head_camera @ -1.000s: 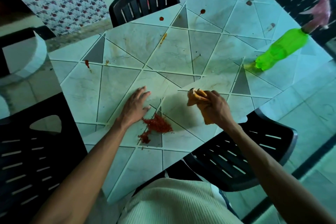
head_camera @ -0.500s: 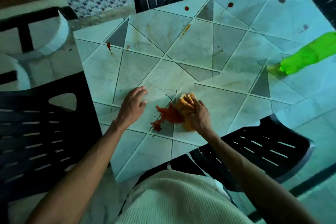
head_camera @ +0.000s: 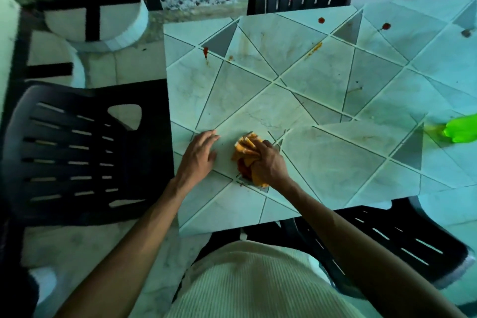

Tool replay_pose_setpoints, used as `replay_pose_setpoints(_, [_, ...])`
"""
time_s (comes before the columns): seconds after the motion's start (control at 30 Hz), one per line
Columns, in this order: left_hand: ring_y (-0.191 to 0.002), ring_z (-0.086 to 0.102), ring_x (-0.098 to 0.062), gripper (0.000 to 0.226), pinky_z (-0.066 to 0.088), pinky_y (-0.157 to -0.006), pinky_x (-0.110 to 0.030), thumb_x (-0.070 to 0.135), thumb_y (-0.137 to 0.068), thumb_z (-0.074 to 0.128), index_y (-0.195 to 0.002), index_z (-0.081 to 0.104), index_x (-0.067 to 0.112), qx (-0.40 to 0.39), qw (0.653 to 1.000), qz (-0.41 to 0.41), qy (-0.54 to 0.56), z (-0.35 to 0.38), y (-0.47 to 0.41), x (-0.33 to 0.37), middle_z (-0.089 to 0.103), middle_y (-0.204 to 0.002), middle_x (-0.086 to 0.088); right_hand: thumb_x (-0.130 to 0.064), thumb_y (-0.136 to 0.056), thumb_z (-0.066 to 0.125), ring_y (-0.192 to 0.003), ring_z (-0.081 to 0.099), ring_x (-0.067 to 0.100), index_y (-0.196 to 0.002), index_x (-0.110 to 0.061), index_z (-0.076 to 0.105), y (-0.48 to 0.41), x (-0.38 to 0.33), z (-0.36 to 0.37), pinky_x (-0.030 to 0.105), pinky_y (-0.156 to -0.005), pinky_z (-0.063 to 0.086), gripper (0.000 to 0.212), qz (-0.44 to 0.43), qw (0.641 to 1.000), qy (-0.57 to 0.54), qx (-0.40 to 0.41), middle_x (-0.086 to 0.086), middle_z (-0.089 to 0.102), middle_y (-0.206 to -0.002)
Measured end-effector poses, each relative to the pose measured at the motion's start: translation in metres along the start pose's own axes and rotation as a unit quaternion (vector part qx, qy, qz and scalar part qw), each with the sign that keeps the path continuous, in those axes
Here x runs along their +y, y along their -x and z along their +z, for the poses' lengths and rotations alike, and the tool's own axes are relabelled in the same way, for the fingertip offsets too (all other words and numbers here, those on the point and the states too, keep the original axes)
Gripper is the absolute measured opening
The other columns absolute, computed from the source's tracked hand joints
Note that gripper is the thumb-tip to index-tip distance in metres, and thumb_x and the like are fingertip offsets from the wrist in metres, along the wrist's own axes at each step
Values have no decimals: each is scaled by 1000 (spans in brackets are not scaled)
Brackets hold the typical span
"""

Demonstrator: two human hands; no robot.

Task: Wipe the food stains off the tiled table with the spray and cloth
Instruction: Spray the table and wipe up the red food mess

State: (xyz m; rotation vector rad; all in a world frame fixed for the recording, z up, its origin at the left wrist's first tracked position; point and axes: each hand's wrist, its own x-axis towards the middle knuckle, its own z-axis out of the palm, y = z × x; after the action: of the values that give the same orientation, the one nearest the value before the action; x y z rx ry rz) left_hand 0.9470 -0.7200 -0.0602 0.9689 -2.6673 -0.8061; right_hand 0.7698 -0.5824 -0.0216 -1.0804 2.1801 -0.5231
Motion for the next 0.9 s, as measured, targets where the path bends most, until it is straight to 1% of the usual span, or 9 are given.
replay_pose_setpoints(0.13, [-136, 42, -23, 48, 37, -113, -37, 2, -88, 62, -135, 55, 5, 7, 1000, -19, 11, -1, 20, -3, 48, -144, -9, -20, -89, 64, -101, 63, 35, -143, -27, 51, 1, -7, 6, 39, -81, 54, 56, -41, 998, 13, -35, 10, 58, -122])
replay_pose_setpoints(0.33, [-141, 35, -20, 69, 35, -116, -35, -19, -78, 50, -141, 49, 6, 27, 998, -56, -1, -2, 55, 9, 42, -149, -7, -22, -89, 62, -102, 64, 38, -143, -32, 49, 13, -22, 21, 43, -79, 55, 57, -94, 991, 42, -89, 9, 57, -118])
replay_pose_setpoints(0.43, [-139, 37, -22, 64, 38, -114, -37, -11, -79, 61, -140, 50, 6, 30, 997, -69, 1, 0, 72, 12, 44, -148, -8, -24, -89, 63, -105, 62, 38, -144, -28, 49, 25, -26, 29, 40, -81, 52, 57, -125, 985, 51, -110, 10, 56, -121])
replay_pose_setpoints(0.53, [-136, 41, -25, 56, 39, -112, -40, -2, -83, 66, -137, 52, 4, 46, 996, -80, 4, 4, 88, 15, 47, -145, -11, -22, -87, 64, -99, 62, 37, -137, -23, 58, 31, -26, 28, 36, -77, 48, 51, -140, 982, 41, -120, 11, 58, -111])
replay_pose_setpoints(0.6, [-136, 43, -27, 48, 39, -112, -41, 0, -89, 62, -136, 53, 2, 62, 994, -87, -5, 9, 95, 18, 48, -143, -13, -24, -82, 58, -94, 63, 35, -128, -18, 64, 34, -23, 15, 34, -72, 46, 47, -145, 983, 8, -110, 11, 59, -103])
replay_pose_setpoints(0.7, [-135, 43, -28, 40, 34, -116, -36, 6, -96, 54, -135, 53, 1, 77, 992, -100, -24, 14, 97, 23, 50, -142, -15, -39, -75, 51, -84, 62, 27, -113, -19, 68, 36, -15, -15, 33, -67, 46, 46, -140, 988, -28, -64, 4, 59, -94])
replay_pose_setpoints(0.8, [-138, 38, -25, 41, 28, -117, -31, 9, -98, 50, -138, 51, 2, 78, 990, -116, -30, 16, 98, 26, 46, -146, -12, -38, -76, 55, -76, 65, 26, -89, -29, 65, 38, 5, -43, 43, -68, 54, 20, -124, 989, -73, -41, 3, 64, -85])
replay_pose_setpoints(0.87, [-141, 34, -23, 44, 28, -117, -33, 10, -98, 50, -142, 47, 5, 74, 989, -124, -26, 17, 99, 27, 41, -150, -10, -30, -83, 57, -88, 69, 25, -94, -33, 66, 43, 20, -58, 46, -78, 57, 14, -98, 988, -117, -36, 5, 71, -98])
replay_pose_setpoints(0.9, [-142, 33, -22, 45, 29, -117, -33, 9, -98, 51, -143, 46, 6, 75, 989, -126, -22, 18, 100, 27, 40, -151, -9, -23, -86, 58, -95, 69, 22, -99, -35, 66, 47, 26, -65, 45, -85, 57, 19, -81, 988, -130, -36, 5, 72, -106])
